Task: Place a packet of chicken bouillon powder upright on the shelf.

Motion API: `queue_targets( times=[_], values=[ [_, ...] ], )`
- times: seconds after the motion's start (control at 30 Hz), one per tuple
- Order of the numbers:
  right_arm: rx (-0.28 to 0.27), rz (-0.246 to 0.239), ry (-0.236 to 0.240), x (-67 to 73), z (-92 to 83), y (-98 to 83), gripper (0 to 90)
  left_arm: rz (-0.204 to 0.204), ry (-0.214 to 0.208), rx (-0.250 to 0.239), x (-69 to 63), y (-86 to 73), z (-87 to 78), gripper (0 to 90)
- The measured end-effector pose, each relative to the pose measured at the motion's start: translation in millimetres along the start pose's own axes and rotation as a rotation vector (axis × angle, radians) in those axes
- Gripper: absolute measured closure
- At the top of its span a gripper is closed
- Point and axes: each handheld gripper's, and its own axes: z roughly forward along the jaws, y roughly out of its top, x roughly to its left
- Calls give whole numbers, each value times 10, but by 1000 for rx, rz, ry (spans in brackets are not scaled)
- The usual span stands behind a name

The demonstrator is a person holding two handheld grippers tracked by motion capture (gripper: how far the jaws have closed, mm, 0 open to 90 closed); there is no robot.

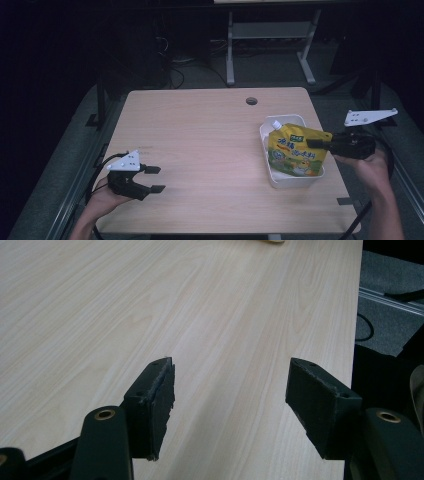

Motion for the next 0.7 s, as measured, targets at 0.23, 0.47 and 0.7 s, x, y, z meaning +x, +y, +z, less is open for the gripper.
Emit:
queue_targets(
  times=[0.23, 0.47, 0.7],
  values=[
    [0, 7, 4, -21, 31, -33, 895, -1, -1, 1, 3, 0, 0, 356],
    [-2, 9, 7, -21, 40, -34, 894, -5, -1, 2, 4, 1, 9, 356],
    [-7, 12, 8, -29, 47, -54, 892, -7, 1, 5, 9, -2, 11, 356]
  ],
)
